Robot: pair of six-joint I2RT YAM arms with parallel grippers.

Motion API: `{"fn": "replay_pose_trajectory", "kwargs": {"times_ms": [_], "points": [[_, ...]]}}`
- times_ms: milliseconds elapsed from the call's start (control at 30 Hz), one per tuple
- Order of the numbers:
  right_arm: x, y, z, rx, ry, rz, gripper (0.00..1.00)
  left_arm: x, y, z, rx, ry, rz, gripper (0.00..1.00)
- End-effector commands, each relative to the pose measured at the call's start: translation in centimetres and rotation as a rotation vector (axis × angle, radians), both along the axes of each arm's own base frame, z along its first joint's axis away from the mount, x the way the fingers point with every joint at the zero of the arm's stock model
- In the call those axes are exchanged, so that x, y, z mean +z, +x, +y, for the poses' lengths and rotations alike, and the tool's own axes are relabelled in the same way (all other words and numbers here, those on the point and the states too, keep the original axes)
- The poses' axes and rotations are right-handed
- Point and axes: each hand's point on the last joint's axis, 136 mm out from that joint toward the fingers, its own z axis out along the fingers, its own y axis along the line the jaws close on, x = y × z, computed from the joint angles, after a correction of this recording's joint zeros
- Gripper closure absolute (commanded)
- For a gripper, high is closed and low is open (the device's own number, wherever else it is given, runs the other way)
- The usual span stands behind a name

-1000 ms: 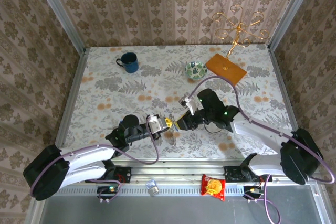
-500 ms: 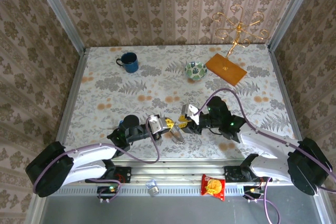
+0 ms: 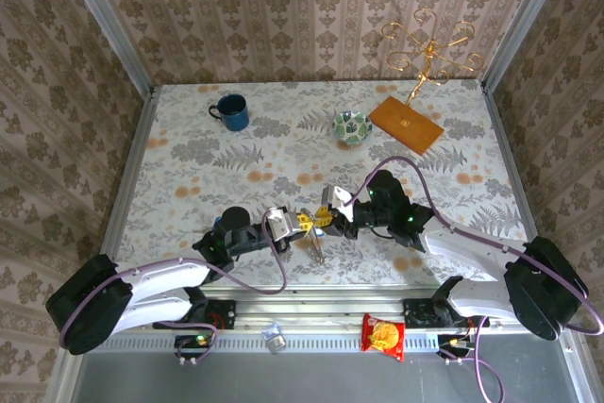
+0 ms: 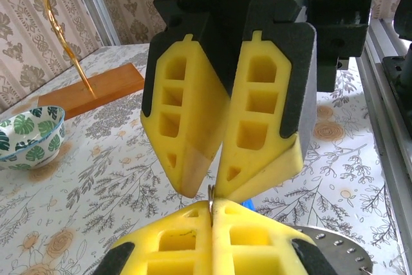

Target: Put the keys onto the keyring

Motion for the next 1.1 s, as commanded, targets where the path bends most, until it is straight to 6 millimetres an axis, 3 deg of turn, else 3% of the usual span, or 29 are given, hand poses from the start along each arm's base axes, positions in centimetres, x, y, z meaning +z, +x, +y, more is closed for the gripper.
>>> {"fn": "replay_pose_trajectory", "kwargs": {"times_ms": [0, 233, 300, 367, 500, 833, 1000, 1033, 1067], "points": [[1.6, -0.1, 1.1, 0.059, 0.029, -0.033, 0.83, 1.3, -0.7, -0.2, -0.037, -0.052, -0.013, 1.00], [1.5, -0.3, 1.1, 0.087, -0.008, -0.037, 1.00, 1.2, -0.2, 0.0, -0.005, -0.048, -0.011, 1.00], [1.6, -0.3, 0.9, 0.089, -0.029, -0.049, 1.00, 1.0, 0.3, 0.2, 0.031, -0.028, -0.009, 0.82], [1.6, -0.3, 0.6, 0.092, -0.062, -0.055, 1.00, 0.5, 0.3, 0.4, 0.033, 0.013, -0.014, 0.76], [1.2, -0.5, 0.1, 0.111, -0.162, -0.079, 1.00, -0.2, 0.1, 0.5, 0.014, 0.113, -0.009, 0.75], [1.4, -1.3, 0.5, 0.181, -0.319, -0.145, 1.00, 0.2, 0.3, 0.0, -0.011, 0.160, -0.025, 0.83], [2.1, -1.5, 0.7, 0.195, -0.322, -0.160, 1.00, 0.6, 0.3, 0.0, -0.021, 0.155, -0.028, 0.98], [2.4, -1.4, 0.7, 0.185, -0.304, -0.159, 0.99, 0.6, 0.2, 0.0, -0.025, 0.153, -0.029, 1.00], [2.6, -1.2, 0.7, 0.168, -0.274, -0.146, 0.90, 0.6, 0.2, 0.1, -0.024, 0.150, -0.028, 1.00]]}}
